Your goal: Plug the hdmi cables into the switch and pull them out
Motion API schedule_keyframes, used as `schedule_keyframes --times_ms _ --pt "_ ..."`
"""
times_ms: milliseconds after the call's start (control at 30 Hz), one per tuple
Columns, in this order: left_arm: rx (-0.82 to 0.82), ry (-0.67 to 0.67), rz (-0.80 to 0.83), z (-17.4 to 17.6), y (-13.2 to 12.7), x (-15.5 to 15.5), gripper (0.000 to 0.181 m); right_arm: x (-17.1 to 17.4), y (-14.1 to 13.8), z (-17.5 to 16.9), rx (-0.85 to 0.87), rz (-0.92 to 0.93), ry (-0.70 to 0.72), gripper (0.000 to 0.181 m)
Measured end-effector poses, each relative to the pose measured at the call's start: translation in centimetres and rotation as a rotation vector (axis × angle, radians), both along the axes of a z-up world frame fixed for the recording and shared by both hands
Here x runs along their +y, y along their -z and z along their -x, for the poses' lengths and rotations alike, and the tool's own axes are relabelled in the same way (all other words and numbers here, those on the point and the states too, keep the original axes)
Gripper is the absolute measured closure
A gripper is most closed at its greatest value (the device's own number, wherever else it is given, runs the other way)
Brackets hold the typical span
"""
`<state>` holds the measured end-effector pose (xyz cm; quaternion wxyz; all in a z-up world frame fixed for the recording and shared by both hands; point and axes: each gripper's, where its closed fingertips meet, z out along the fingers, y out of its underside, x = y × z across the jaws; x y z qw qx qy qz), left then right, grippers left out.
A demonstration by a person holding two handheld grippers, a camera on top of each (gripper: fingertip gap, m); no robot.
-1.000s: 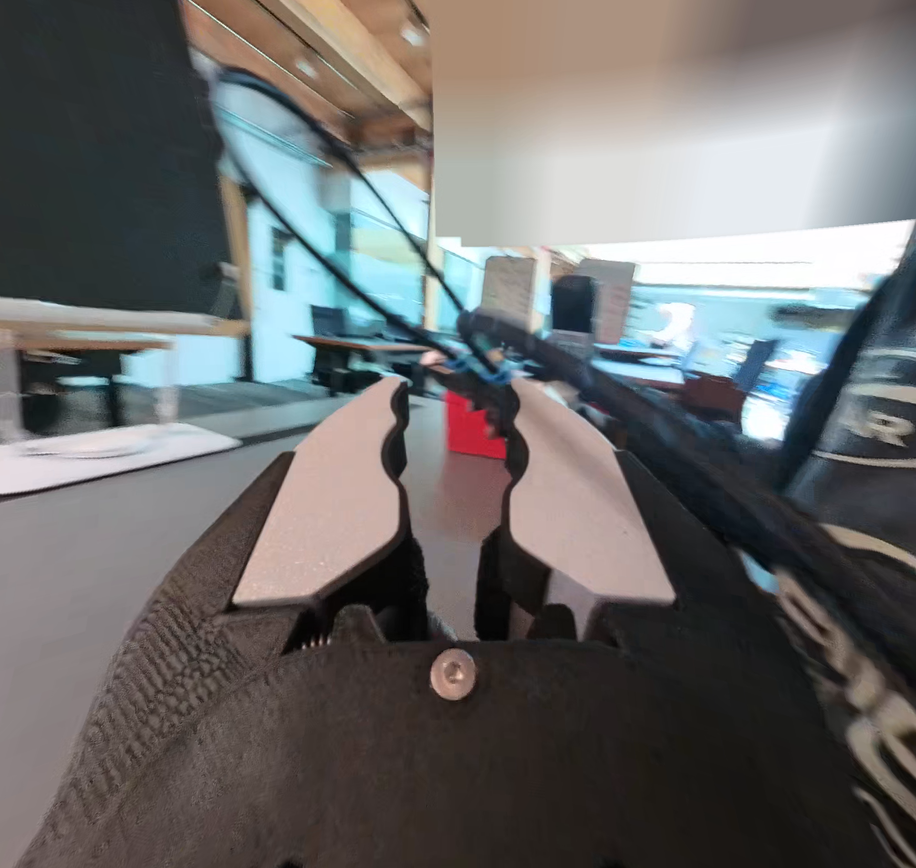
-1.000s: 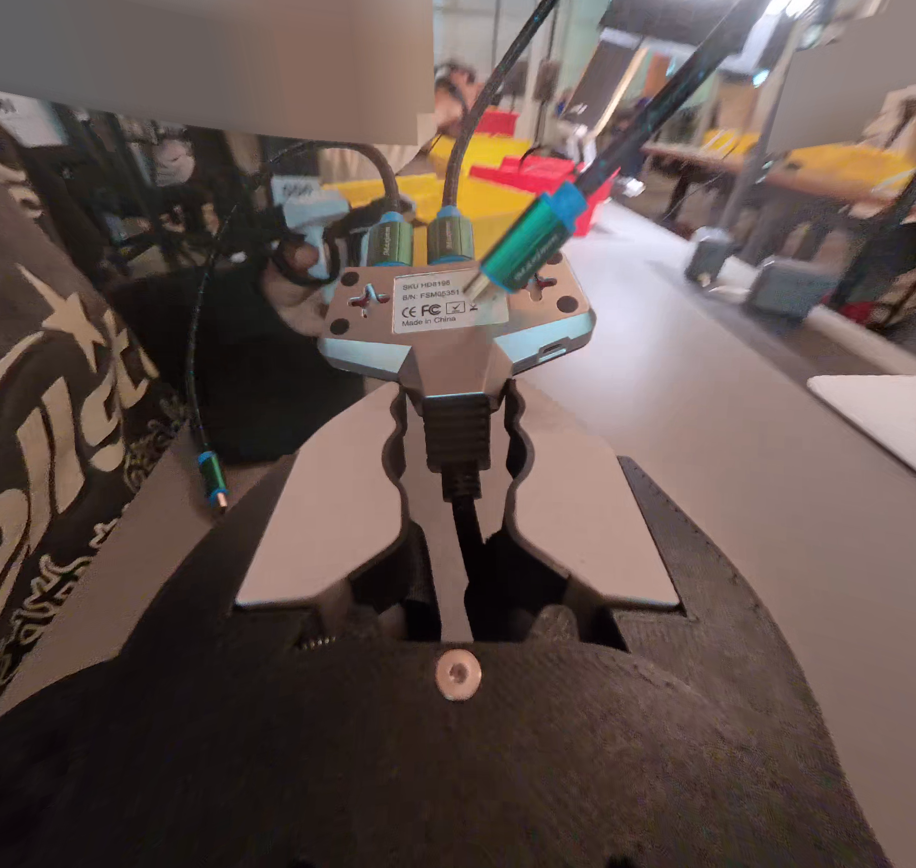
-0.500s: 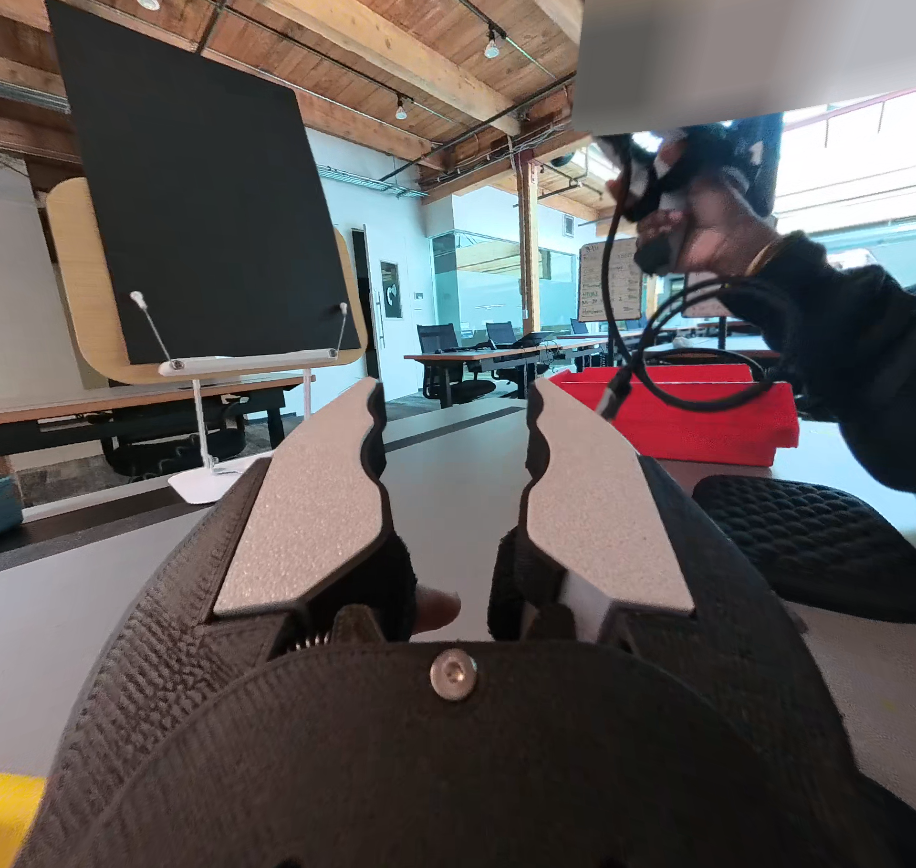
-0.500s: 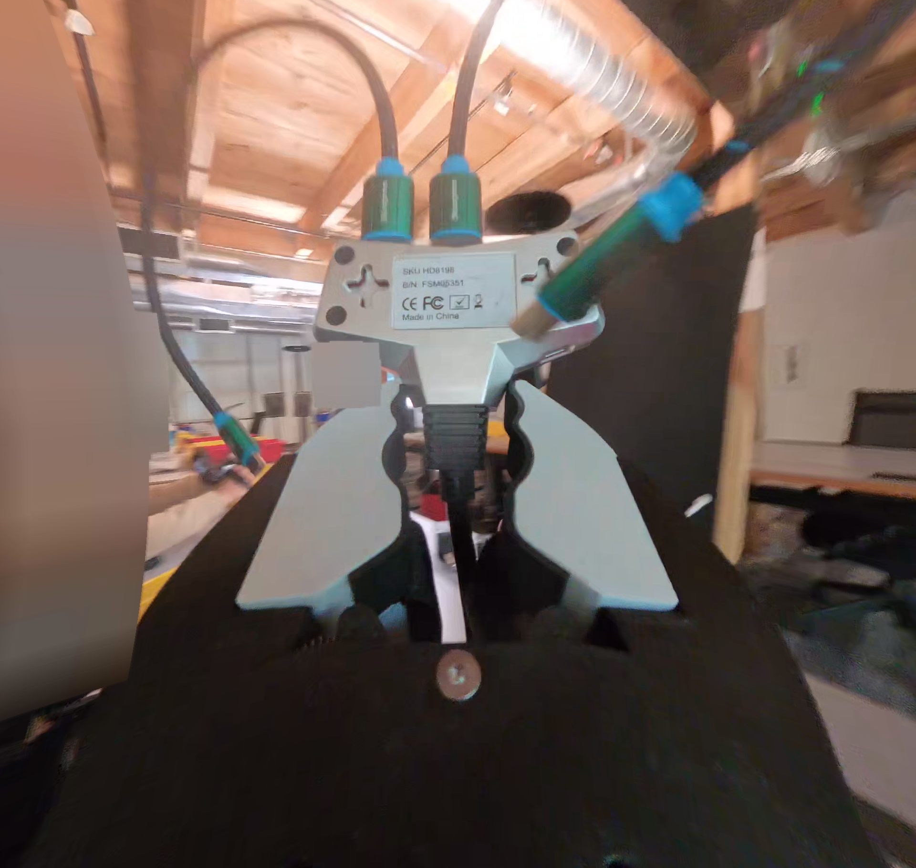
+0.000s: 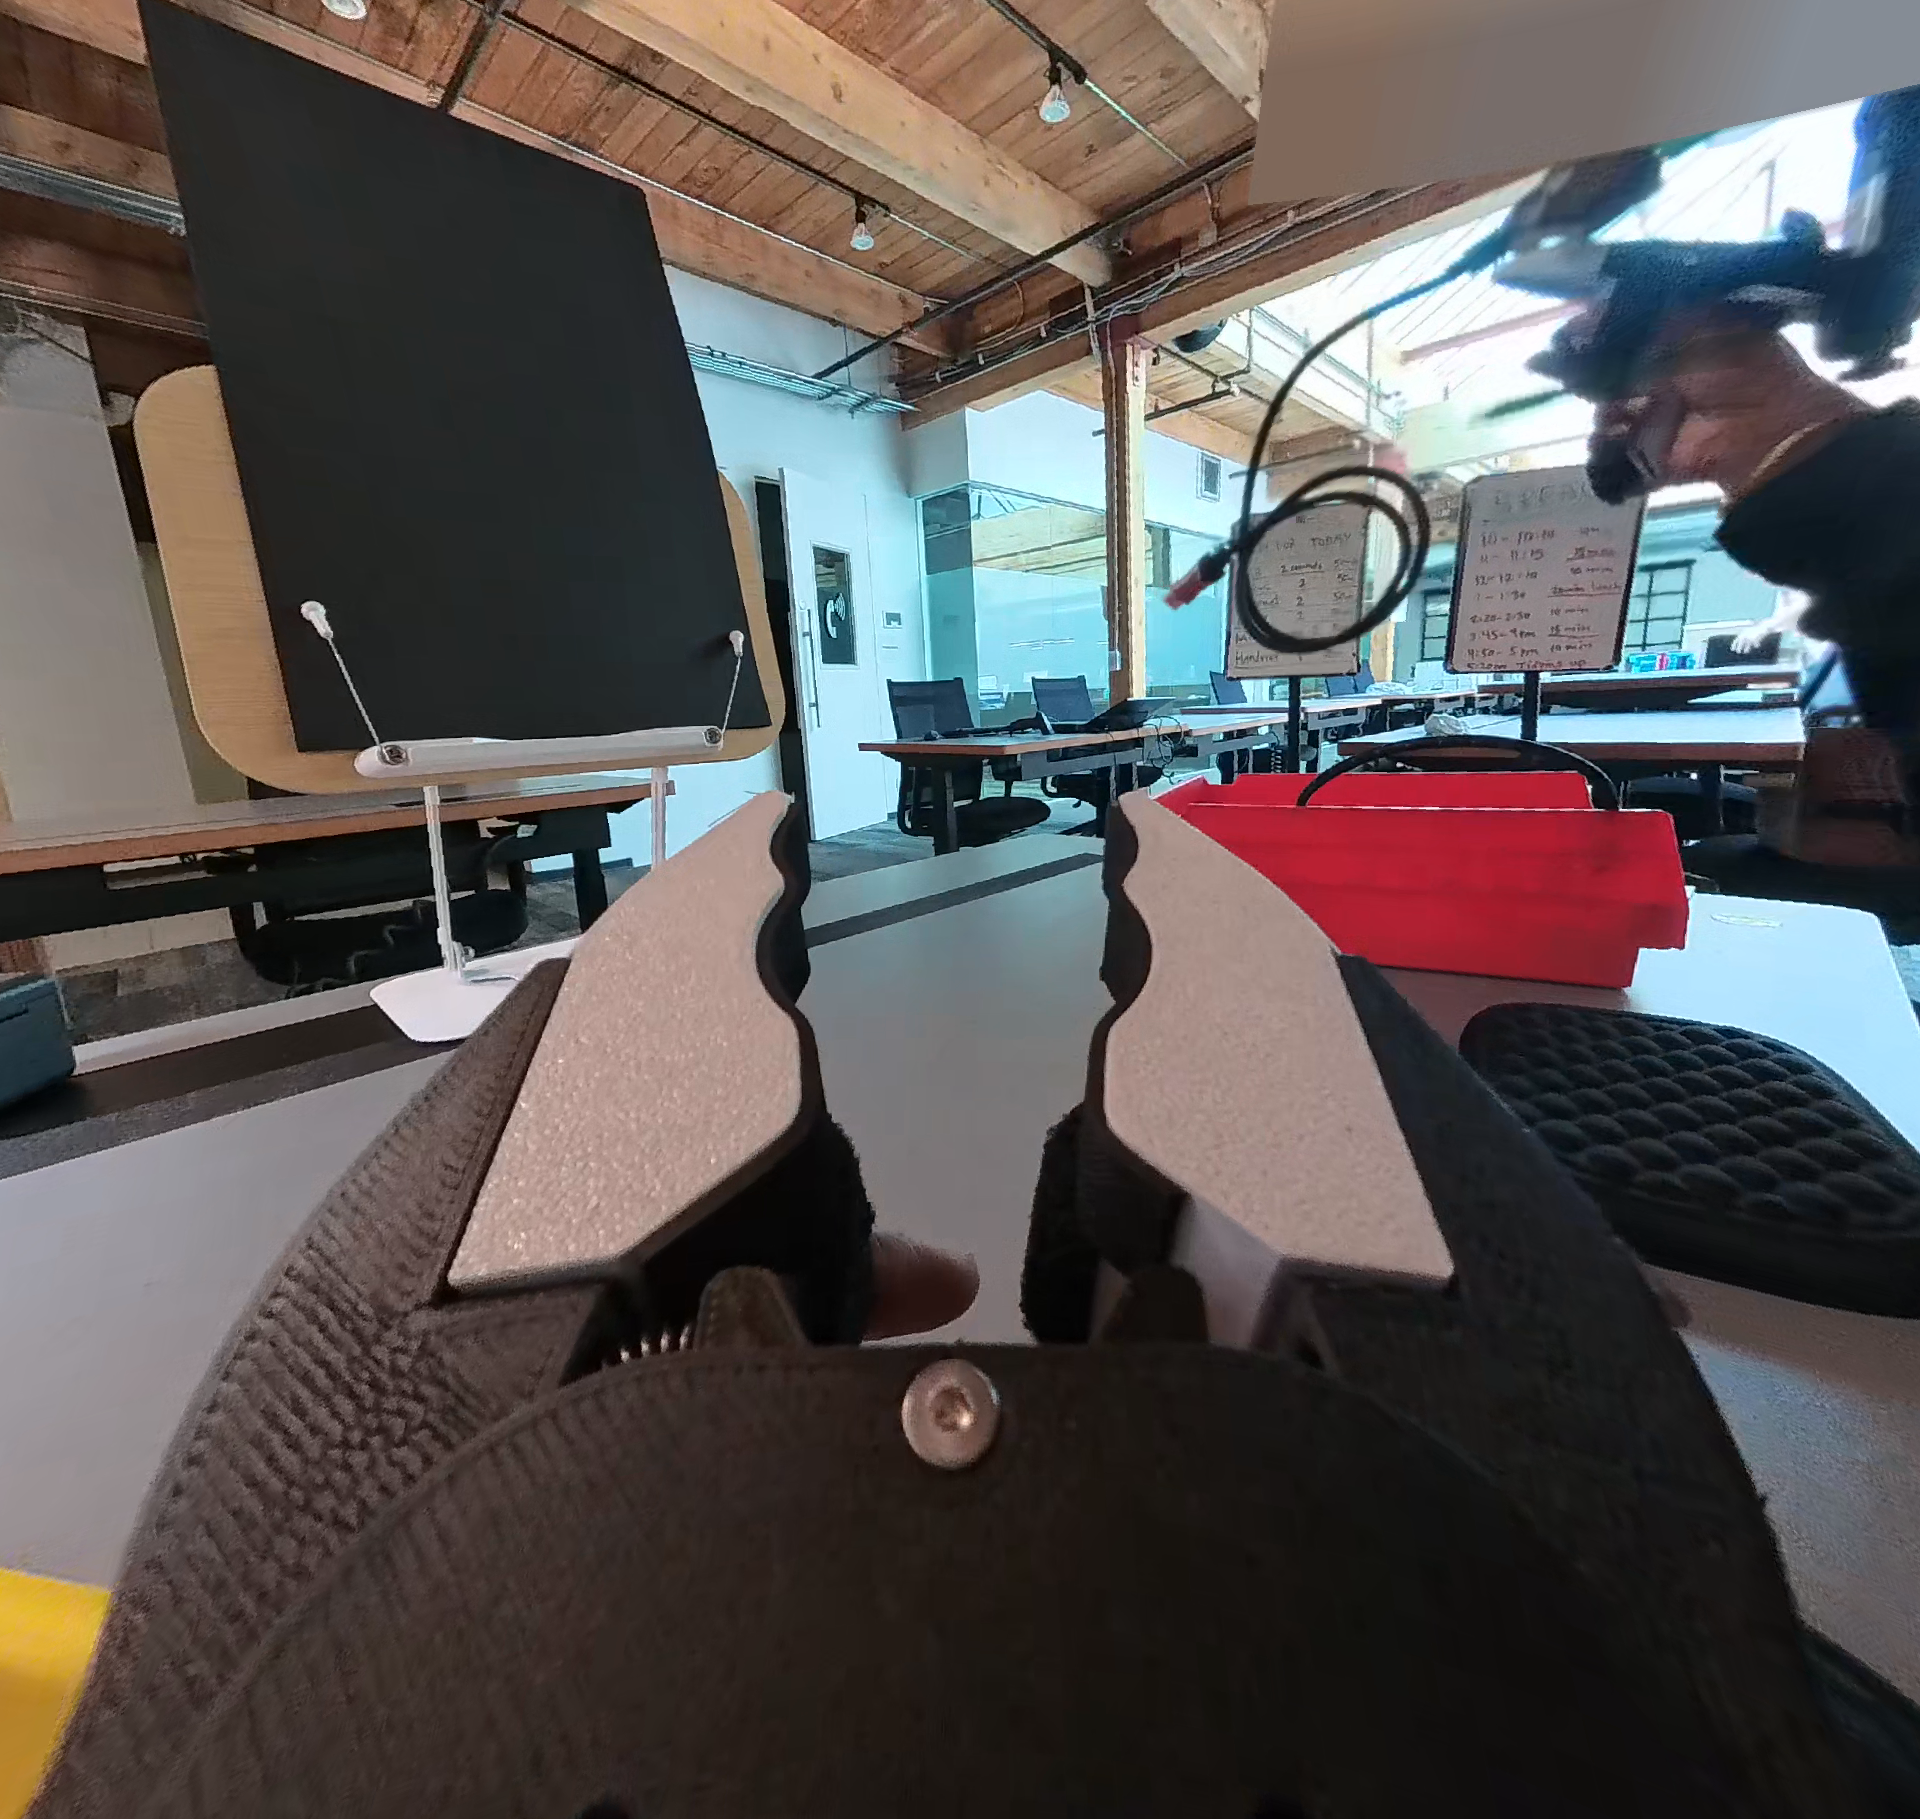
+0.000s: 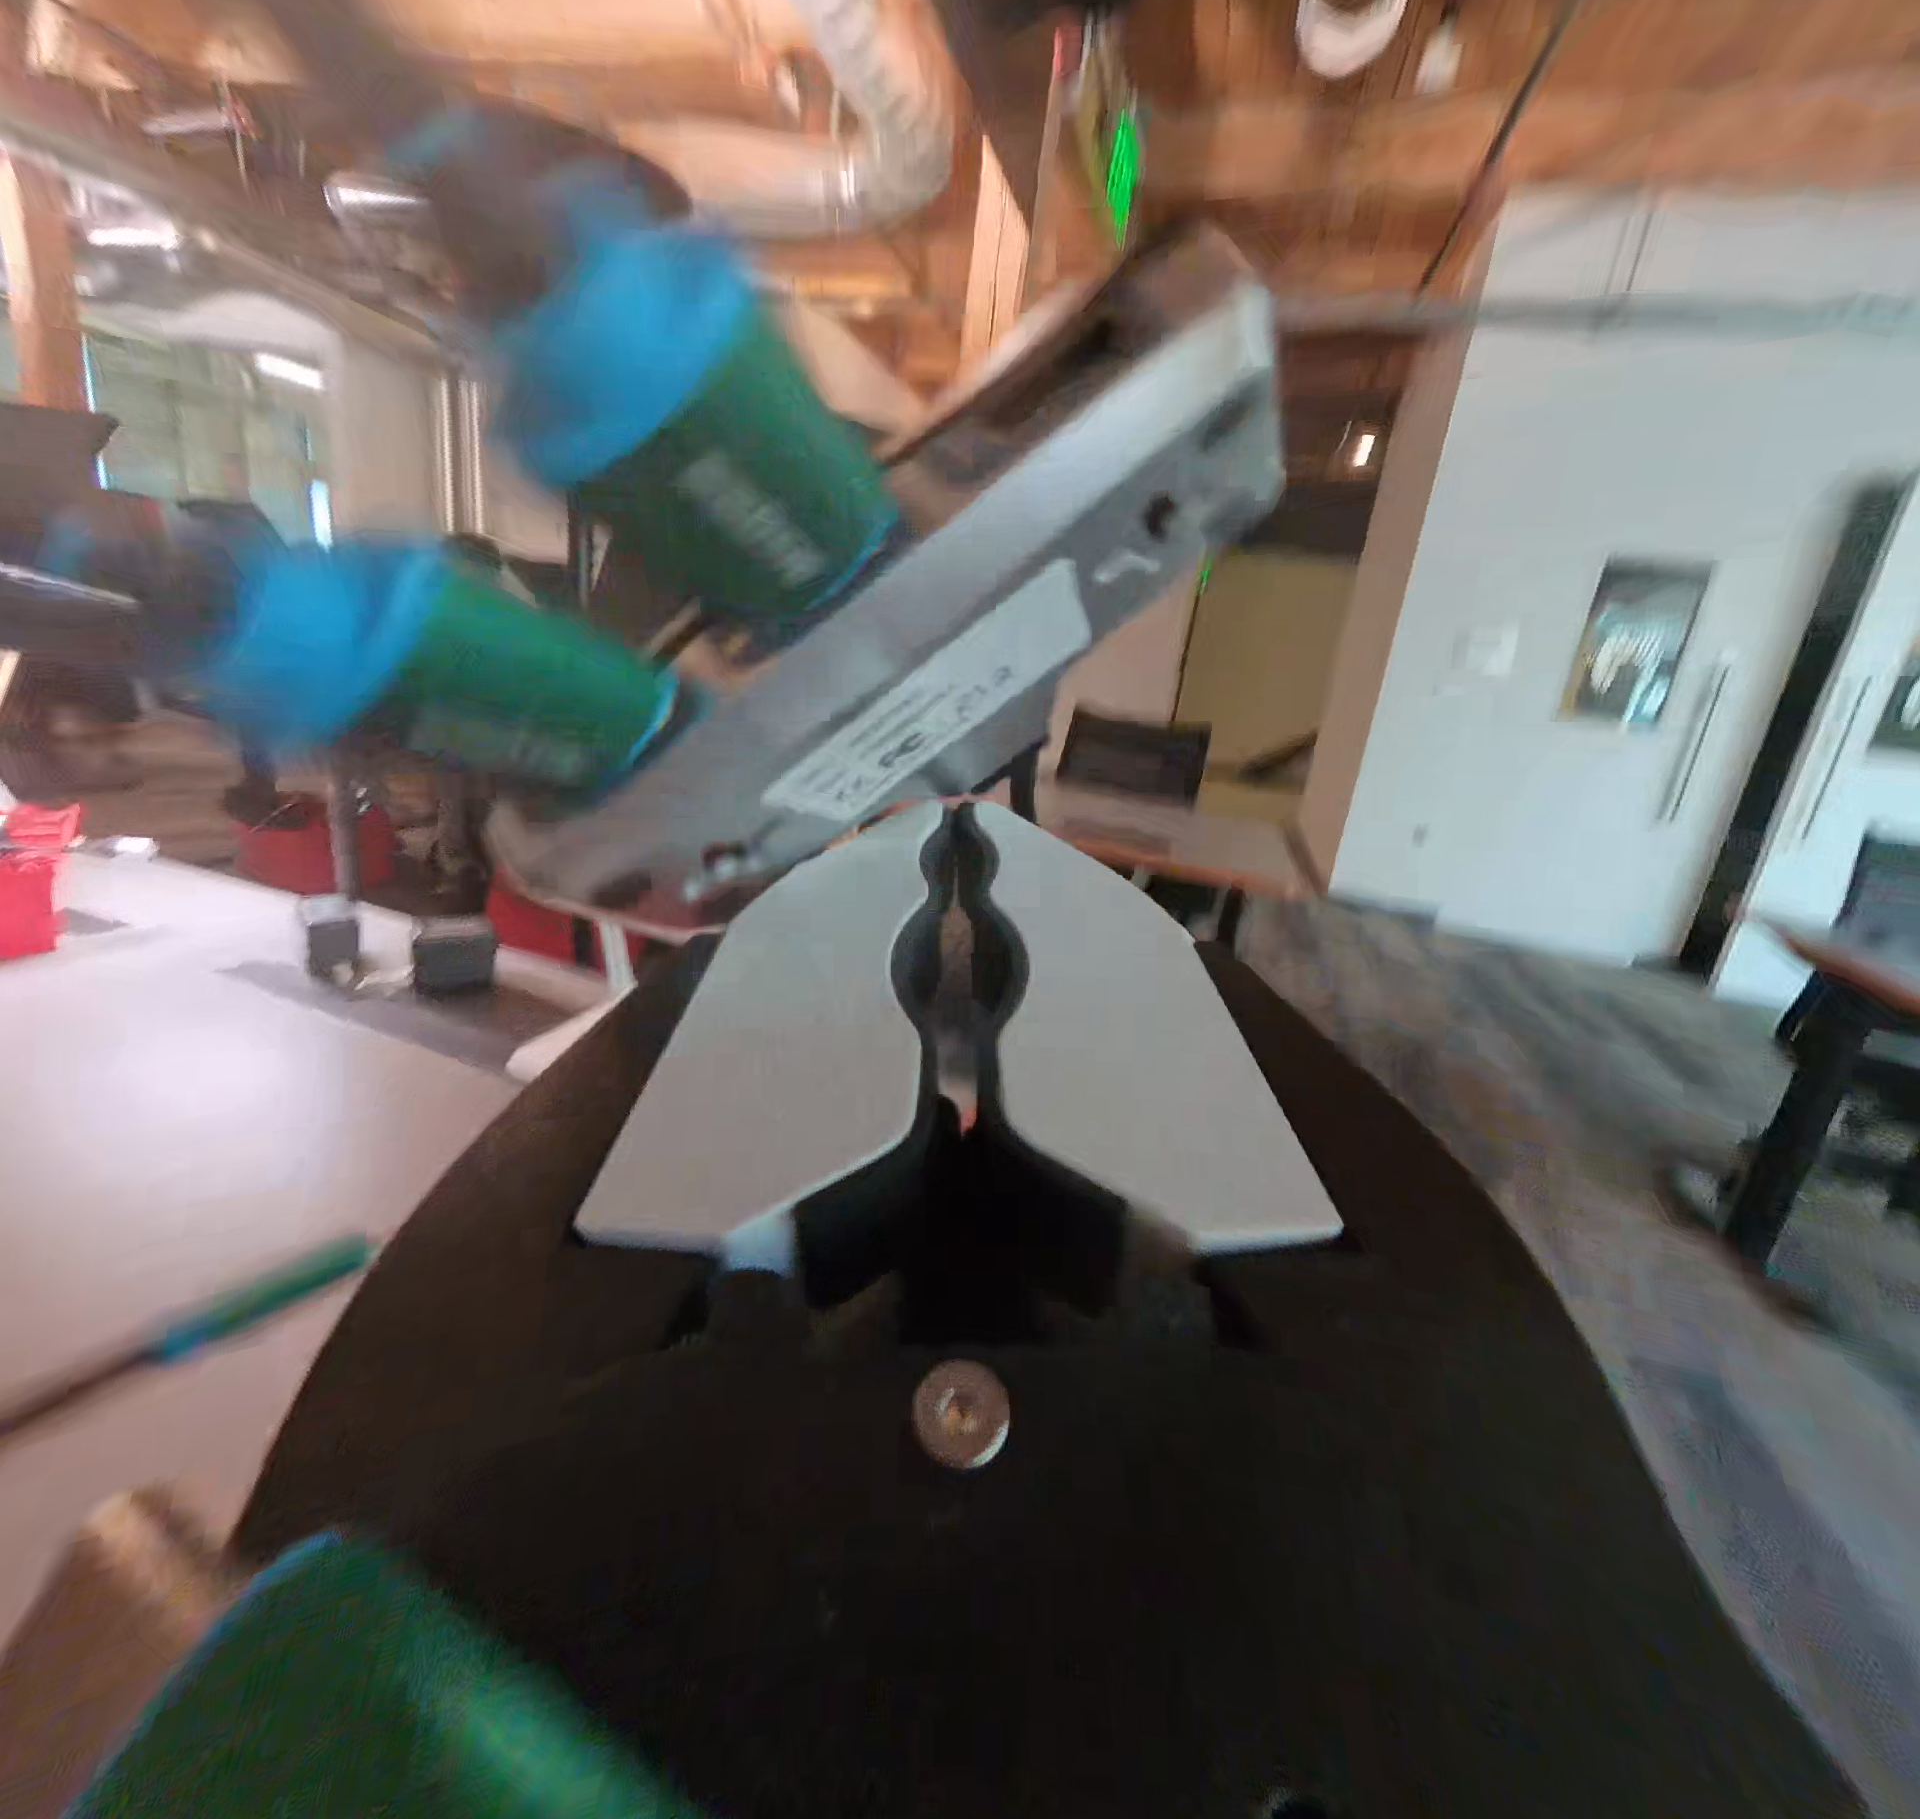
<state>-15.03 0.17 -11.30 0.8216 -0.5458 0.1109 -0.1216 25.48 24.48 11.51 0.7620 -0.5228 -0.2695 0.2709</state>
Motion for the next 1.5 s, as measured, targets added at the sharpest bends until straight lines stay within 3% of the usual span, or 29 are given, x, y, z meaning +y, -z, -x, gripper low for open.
schedule_keyframes --times_ms 100,200,267,367,433,567,667,800,867,900,967,1000,1100,1200,1500 --pt "-0.004 0.002 -0.004 0.0 -0.1 0.0 0.127 2.0 6.4 -0.9 -0.11 0.269 0.045 0.181" --pt "-0.012 -0.003 0.0 0.1 -0.1 0.1 0.127 4.5 12.8 -1.2 -0.04 0.466 0.057 0.181" --pt "-0.017 0.001 0.004 0.1 -0.1 0.2 0.127 5.8 17.4 -0.5 0.003 0.606 -0.01 0.181" --pt "-0.019 0.008 0.016 0.0 0.1 0.3 0.127 7.9 21.5 0.1 0.049 0.733 -0.061 0.181" --pt "-0.014 0.006 0.02 0.0 0.2 0.3 0.127 8.4 22.7 0.8 -0.007 0.768 -0.084 0.181" --pt "-0.005 0.01 0.028 -0.1 0.4 0.5 0.127 8.9 22.2 1.3 -0.168 0.715 -0.036 0.174" --pt "0.002 0.014 0.032 -0.2 0.5 0.5 0.127 8.1 22.5 1.6 -0.34 0.785 -0.072 0.143" --pt "-0.003 0.024 0.033 -0.3 0.5 0.4 0.127 2.6 23.1 1.7 -0.576 1.051 -0.393 0.09" --pt "-0.002 0.028 0.028 -0.4 0.4 0.4 0.127 -0.4 23.2 0.8 -0.677 1.155 -0.53 0.082" --pt "0.0 0.029 0.027 -0.4 0.3 0.3 0.127 -1.7 23.6 0.2 -0.749 1.2 -0.566 0.081" --pt "0.002 0.028 0.026 -0.4 0.4 0.2 0.127 -2.3 25.5 -1.4 -0.913 1.29 -0.476 0.089" --pt "0.005 0.025 0.027 -0.4 0.4 0.2 0.127 -2.2 26.4 -1.6 -0.963 1.325 -0.431 0.099" --pt "0.008 0.023 0.032 -0.4 0.5 0.3 0.127 -4.2 26.9 0.2 -0.976 1.46 -0.572 0.149" --pt "0.01 0.026 0.042 -0.5 0.6 0.4 0.127 -3.4 26.3 0.6 -1.062 1.37 -0.533 0.152" --pt "0.007 0.022 0.048 -0.4 0.7 0.5 0.127 0.8 18.7 0.8 -1.077 1.164 -0.353 0.154"
